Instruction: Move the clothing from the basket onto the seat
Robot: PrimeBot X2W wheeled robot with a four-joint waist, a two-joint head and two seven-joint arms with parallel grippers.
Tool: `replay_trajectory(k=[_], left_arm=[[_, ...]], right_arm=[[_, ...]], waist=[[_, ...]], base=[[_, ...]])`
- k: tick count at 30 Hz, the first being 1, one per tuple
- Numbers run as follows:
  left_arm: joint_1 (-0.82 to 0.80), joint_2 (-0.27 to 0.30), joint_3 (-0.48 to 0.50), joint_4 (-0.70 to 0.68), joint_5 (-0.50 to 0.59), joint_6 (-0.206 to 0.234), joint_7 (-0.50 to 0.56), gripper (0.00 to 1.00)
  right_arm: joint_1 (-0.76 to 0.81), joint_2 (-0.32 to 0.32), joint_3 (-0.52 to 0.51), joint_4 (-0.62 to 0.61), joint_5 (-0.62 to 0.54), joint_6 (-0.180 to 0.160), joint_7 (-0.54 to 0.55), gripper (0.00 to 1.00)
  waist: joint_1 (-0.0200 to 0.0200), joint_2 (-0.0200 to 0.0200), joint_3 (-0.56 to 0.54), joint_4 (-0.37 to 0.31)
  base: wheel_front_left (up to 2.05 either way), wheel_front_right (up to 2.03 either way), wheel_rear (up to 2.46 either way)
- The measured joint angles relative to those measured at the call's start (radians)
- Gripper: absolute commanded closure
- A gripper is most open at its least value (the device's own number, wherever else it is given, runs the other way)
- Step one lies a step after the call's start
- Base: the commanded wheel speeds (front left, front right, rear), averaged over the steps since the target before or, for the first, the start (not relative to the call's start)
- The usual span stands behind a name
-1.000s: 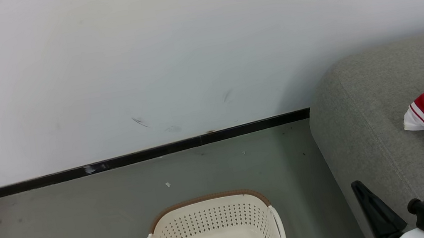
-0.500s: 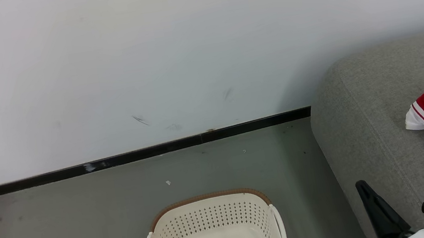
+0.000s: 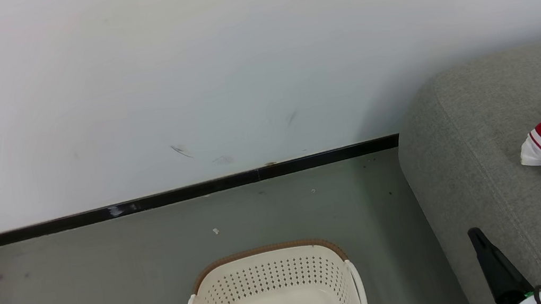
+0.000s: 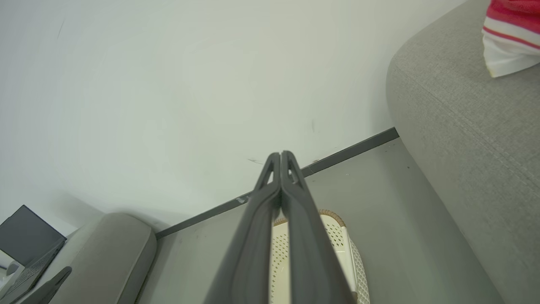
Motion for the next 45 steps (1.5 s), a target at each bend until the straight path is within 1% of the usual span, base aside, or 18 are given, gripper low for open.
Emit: replay_trajectory(k=[4,5,9,12,14,19,21,25,28,33,37,38,39,40,45], left_arm=[[-0.001,-0.01,0.013,0.004,-0.04,-0.017,0.012,1.0],[-0.001,-0.016,0.019,0.006,-0.058,-0.025,0.02,1.0],[-0.002,-0.019,0.031,0.009,-0.097,-0.034,0.03,1.0],[-0.003,-0.022,0.04,0.013,-0.125,-0.049,0.04,1.0],[-0.003,-0.024,0.046,0.015,-0.142,-0.052,0.047,1.0],[-0.004,-0.028,0.062,0.021,-0.19,-0.07,0.057,1.0],[-0.005,-0.031,0.067,0.023,-0.209,-0.078,0.067,1.0],[-0.013,-0.041,0.08,0.028,-0.248,-0.088,0.079,1.0],[-0.026,-0.05,0.089,0.032,-0.276,-0.104,0.089,1.0],[-0.028,-0.053,0.103,0.045,-0.323,-0.114,0.101,1.0],[-0.031,-0.058,0.115,0.052,-0.363,-0.131,0.11,1.0],[-0.031,-0.058,0.115,0.052,-0.363,-0.131,0.11,1.0],[-0.041,-0.06,0.122,0.056,-0.381,-0.141,0.119,1.0],[-0.041,-0.06,0.122,0.056,-0.381,-0.141,0.119,1.0],[-0.048,-0.068,0.136,0.061,-0.428,-0.158,0.133,1.0]], right_arm=[[-0.003,-0.005,-0.002,0.009,0.057,0.0,0.01,1.0],[-0.003,-0.007,-0.003,0.019,0.085,0.0,0.017,1.0],[-0.004,-0.012,-0.004,0.026,0.144,0.0,0.028,1.0],[-0.006,-0.02,-0.005,0.029,0.186,0.0,0.033,1.0],[-0.012,-0.025,-0.006,0.034,0.214,0.0,0.041,1.0],[-0.039,-0.028,-0.008,0.052,0.287,0.0,0.053,1.0],[-0.043,-0.03,-0.009,0.056,0.314,0.0,0.059,1.0],[-0.044,-0.034,-0.011,0.063,0.371,0.0,0.071,1.0],[-0.046,-0.036,-0.012,0.068,0.414,0.0,0.079,1.0],[-0.066,-0.041,-0.018,0.091,0.484,0.0,0.09,1.0],[-0.085,-0.046,-0.023,0.095,0.541,0.0,0.095,1.0],[-0.085,-0.046,-0.023,0.095,0.541,0.0,0.095,1.0],[-0.086,-0.051,-0.024,0.098,0.565,0.0,0.101,1.0],[-0.086,-0.051,-0.024,0.098,0.565,0.0,0.101,1.0],[-0.086,-0.057,-0.026,0.119,0.637,0.0,0.111,1.0]], waist=[[0.0032,0.0,-0.002,0.001],[0.0046,0.0,-0.003,0.002],[0.0069,0.0,-0.005,0.003],[0.0079,0.0,-0.007,0.003],[0.0082,0.0,-0.007,0.004],[0.0084,0.0,-0.008,0.005],[0.0079,0.0,-0.007,0.005],[0.0053,0.0,-0.006,0.006],[0.0031,0.0,-0.004,0.007],[-0.0009,0.0,0.001,0.008],[-0.0038,0.0,0.005,0.009],[-0.0038,0.0,0.005,0.009],[-0.0049,0.0,0.007,0.009],[-0.0049,0.0,0.007,0.009],[-0.0067,0.0,0.011,0.01]], base=[[0.0,0.0,0.0],[0.0,0.0,0.0],[0.0,0.0,0.0],[0.0,0.0,0.0],[0.0,0.0,0.0],[0.0,0.0,0.0],[0.0,0.0,0.0],[0.0,0.0,0.0],[0.0,0.0,0.0],[0.0,0.0,0.0],[0.0,0.0,0.0],[0.0,0.0,0.0],[0.0,0.0,0.0],[0.0,0.0,0.0],[0.0,0.0,0.0]])
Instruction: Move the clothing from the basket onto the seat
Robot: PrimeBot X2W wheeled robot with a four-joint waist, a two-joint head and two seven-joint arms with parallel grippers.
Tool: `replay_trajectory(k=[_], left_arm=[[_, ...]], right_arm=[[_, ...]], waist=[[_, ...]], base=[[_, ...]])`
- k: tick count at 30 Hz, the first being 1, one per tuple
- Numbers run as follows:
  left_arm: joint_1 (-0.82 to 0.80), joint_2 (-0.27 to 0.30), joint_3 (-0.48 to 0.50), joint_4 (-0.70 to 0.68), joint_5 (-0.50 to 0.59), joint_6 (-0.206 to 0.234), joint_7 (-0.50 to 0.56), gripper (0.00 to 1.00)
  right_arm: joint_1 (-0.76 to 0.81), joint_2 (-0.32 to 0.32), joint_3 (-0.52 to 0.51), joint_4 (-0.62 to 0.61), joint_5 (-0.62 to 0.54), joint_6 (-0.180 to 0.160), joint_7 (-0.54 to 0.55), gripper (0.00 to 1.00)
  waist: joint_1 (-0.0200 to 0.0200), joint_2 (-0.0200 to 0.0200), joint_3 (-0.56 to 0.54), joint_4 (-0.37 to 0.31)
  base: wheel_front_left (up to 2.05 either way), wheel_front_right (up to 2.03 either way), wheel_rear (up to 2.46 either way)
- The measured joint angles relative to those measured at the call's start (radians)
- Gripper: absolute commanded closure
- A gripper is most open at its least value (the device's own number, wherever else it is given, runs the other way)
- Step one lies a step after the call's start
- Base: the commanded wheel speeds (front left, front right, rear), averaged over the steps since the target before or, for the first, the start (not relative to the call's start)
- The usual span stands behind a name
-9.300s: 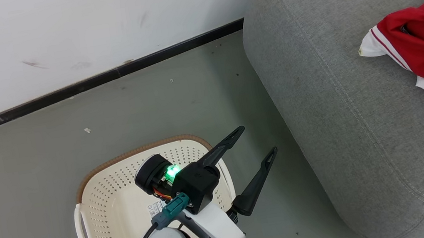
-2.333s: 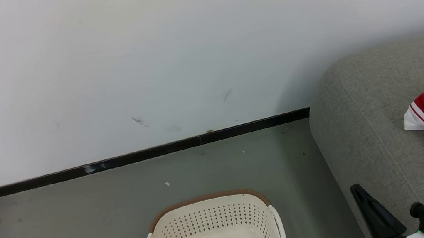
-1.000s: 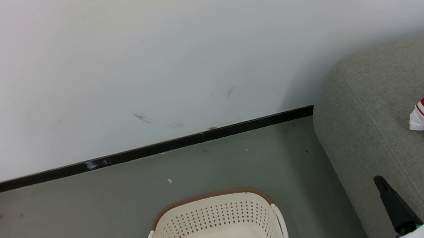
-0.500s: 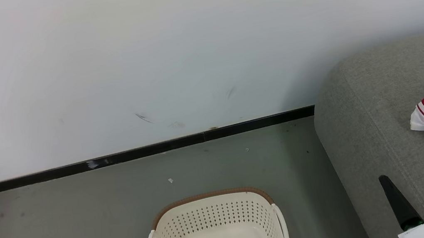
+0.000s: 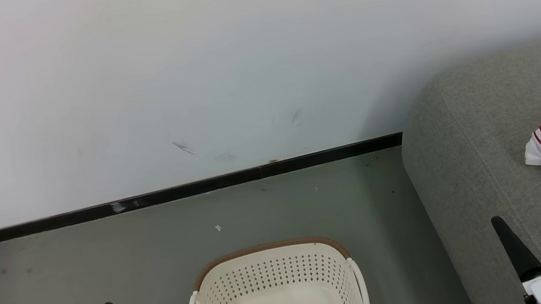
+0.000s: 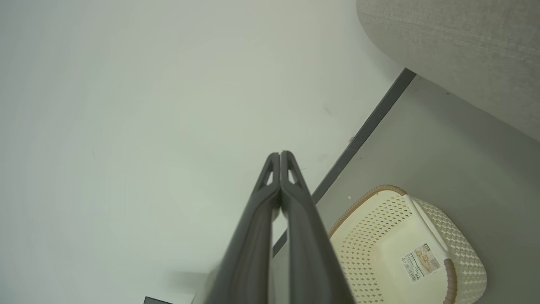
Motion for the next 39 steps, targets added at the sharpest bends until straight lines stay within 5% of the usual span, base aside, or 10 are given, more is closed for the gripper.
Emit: replay_trajectory(k=[39], left_arm=[[-0.061,-0.058,0.116,0.065,-0.357,-0.14,0.108,1.0]], right_arm=[[-0.084,-0.033,-0.013,0.073,0.52,0.0,0.085,1.0]], waist=[[-0.0017,0.0,0.015,0.008]], base=[[0.0,0.0,0.0]])
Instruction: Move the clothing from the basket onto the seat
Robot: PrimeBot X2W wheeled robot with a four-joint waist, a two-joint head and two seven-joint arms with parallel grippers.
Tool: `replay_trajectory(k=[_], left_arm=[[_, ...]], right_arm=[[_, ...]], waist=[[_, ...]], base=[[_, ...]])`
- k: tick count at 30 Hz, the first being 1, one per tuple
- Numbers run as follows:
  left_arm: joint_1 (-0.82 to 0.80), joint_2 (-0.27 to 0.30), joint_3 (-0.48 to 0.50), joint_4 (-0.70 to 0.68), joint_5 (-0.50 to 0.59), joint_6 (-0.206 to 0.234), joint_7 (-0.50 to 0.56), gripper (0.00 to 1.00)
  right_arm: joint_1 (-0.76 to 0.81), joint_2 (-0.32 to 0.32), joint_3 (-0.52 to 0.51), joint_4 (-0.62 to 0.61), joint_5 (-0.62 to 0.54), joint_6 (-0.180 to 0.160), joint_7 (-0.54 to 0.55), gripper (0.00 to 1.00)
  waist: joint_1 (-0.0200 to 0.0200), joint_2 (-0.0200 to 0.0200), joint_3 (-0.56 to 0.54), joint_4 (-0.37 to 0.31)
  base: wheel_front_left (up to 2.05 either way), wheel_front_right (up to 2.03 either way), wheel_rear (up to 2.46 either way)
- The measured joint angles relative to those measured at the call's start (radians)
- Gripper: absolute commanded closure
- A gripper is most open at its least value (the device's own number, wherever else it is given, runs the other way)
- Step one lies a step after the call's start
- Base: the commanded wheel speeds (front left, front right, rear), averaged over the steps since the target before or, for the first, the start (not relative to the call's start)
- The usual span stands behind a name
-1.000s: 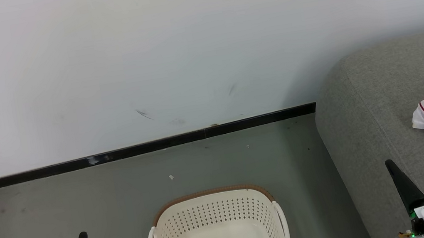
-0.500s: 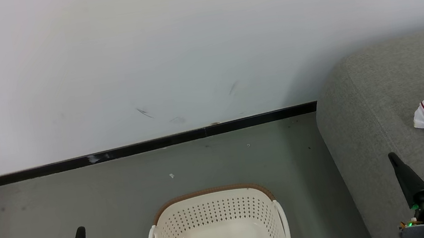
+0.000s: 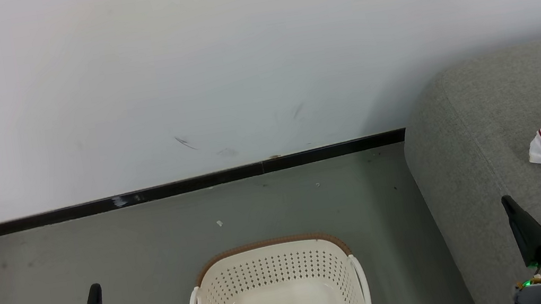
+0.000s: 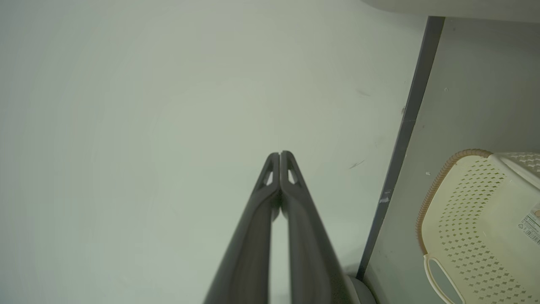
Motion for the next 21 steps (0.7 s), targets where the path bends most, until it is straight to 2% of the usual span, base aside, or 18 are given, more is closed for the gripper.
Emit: replay_trajectory(k=[21], left_arm=[[-0.018,-0.003,0.001,0.014,0.0,-0.007,0.0,1.0]], right_arm=[[-0.018,0.0,-0.004,0.005,0.0,0.0,0.007,1.0]], waist=[[-0.0001,0.0,0.0,0.0]], base=[[0.0,0.0,0.0]])
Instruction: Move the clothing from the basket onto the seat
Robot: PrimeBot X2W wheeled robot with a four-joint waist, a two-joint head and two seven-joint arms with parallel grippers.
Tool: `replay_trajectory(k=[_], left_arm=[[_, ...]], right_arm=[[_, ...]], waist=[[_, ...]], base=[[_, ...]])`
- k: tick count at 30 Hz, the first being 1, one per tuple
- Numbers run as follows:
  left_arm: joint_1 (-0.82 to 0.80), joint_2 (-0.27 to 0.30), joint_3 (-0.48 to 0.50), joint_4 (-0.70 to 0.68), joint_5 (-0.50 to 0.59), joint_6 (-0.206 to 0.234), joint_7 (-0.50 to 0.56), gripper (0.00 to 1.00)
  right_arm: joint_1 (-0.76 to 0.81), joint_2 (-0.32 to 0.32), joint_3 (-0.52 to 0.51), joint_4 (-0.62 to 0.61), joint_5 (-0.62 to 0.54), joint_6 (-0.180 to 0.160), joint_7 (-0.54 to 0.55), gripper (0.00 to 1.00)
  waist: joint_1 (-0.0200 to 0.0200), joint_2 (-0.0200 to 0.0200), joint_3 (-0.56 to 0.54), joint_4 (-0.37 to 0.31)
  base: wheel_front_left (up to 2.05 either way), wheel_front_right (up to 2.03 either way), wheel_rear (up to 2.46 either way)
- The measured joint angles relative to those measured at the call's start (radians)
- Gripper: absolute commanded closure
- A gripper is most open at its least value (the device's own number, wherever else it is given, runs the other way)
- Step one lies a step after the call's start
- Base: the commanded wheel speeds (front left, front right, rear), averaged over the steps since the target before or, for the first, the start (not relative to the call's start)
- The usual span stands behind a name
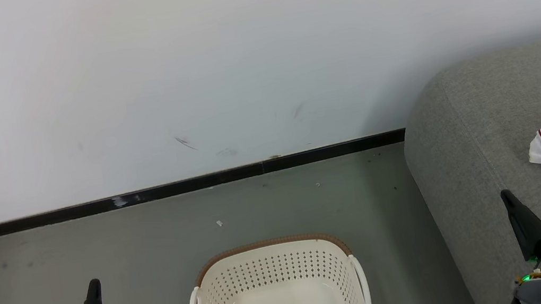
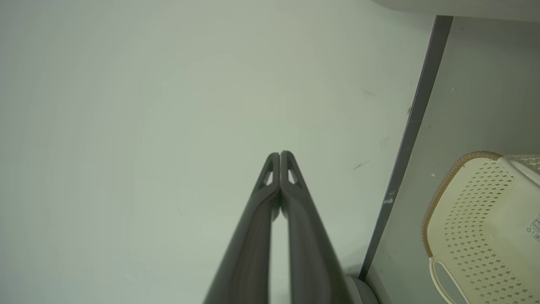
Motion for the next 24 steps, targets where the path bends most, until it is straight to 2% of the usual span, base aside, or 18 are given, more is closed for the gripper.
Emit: replay_trajectory(k=[24], left_arm=[[0.0,-0.001,0.001,0.007,0.0,-0.001,0.001,1.0]], right_arm=[[0.0,0.0,-0.011,0.013,-0.001,0.0,0.001,1.0]], waist=[[-0.0002,0.0,0.0,0.0]], base=[[0.0,0.0,0.0]])
